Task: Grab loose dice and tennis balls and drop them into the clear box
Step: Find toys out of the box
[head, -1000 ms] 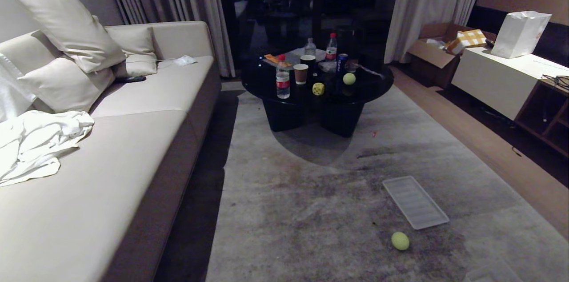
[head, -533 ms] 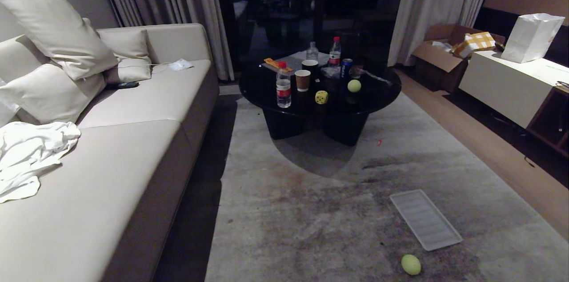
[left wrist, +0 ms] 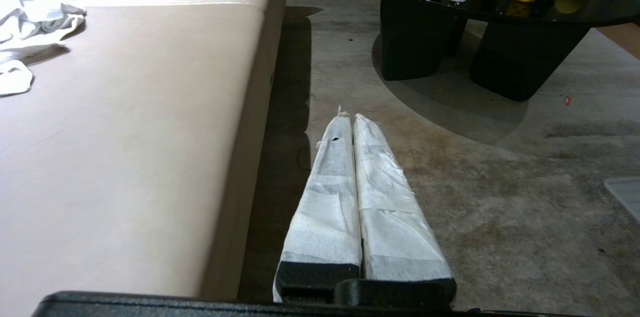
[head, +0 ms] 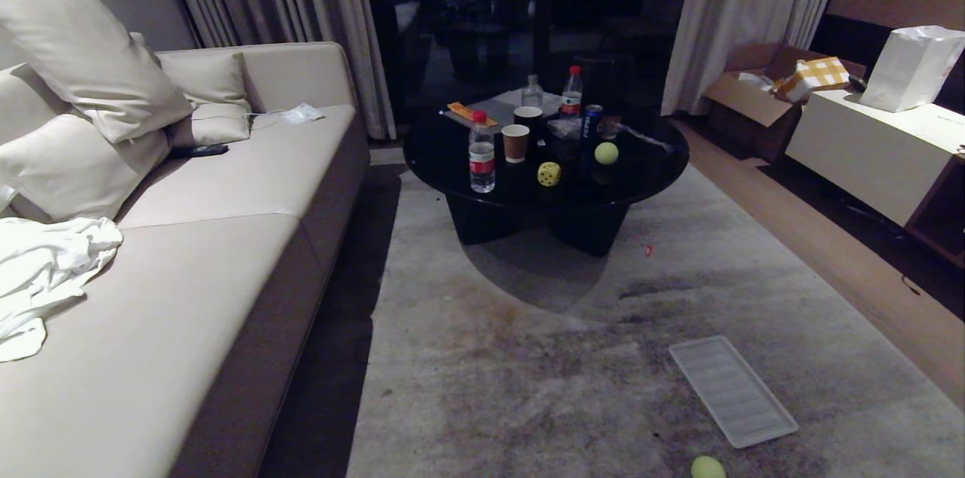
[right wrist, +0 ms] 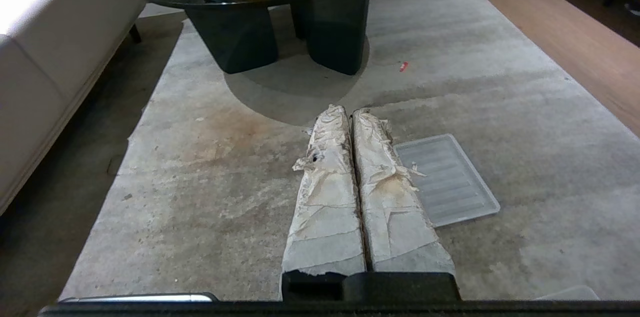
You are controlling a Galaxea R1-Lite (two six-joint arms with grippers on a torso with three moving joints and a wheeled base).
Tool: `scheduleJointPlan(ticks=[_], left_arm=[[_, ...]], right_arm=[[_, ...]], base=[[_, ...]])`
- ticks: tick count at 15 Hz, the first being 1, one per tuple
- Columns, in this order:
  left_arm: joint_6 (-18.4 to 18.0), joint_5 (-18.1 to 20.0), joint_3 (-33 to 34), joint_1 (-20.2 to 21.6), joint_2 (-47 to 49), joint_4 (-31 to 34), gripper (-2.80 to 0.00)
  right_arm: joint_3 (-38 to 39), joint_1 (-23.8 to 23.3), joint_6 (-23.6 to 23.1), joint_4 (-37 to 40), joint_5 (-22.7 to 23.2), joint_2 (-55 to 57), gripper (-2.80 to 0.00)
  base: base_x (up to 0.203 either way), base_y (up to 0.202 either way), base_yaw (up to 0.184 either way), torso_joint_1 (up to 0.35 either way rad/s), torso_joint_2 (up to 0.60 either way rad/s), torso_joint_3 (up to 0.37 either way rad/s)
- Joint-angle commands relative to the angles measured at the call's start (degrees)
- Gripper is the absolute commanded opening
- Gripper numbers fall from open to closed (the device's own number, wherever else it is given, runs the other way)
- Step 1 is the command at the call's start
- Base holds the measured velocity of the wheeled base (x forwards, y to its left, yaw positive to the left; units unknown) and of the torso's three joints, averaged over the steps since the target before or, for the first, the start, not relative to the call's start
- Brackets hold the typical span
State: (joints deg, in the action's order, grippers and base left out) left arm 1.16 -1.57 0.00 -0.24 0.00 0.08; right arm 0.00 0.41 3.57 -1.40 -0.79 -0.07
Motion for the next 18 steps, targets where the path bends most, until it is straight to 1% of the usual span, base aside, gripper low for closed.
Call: scheduleJointPlan(ticks=[1, 4, 8, 10, 18], left_arm=[[-0.18, 0.17, 0.09, -0.02, 0.09, 0.01, -2.80], [0.16, -0.10, 0.09, -0.02, 0.09, 0.01, -2.80], [-0.63, 0.26, 0.09, -0.02, 0.09, 0.01, -2.80], [0.95, -0.27, 0.09, -0.02, 0.09, -0.08, -2.80], [1.02, -0.27, 0.09, -0.02, 0.09, -0.08, -2.80]], right_arm=[[0.44, 0.02, -0.06, 0.00, 0.00, 0.07, -2.80], [0.44, 0.02, -0.05, 0.00, 0.00, 0.07, -2.80], [0.44, 0.02, 0.03, 0.00, -0.09, 0.07, -2.80], [0.44, 0.02, 0.03, 0.00, 0.00, 0.07, -2.80], [0.44, 0.02, 0.31, 0.00, -0.01, 0.07, -2.80]], base=[[0.000, 0.000, 0.000, 0.000, 0.00, 0.000], [0.000, 0.000, 0.000, 0.000, 0.00, 0.000], [-0.001, 0.002, -0.014, 0.000, 0.00, 0.002], [-0.005, 0.007, -0.136, 0.005, 0.00, 0.002], [0.000, 0.010, -0.162, 0.003, 0.00, 0.003]])
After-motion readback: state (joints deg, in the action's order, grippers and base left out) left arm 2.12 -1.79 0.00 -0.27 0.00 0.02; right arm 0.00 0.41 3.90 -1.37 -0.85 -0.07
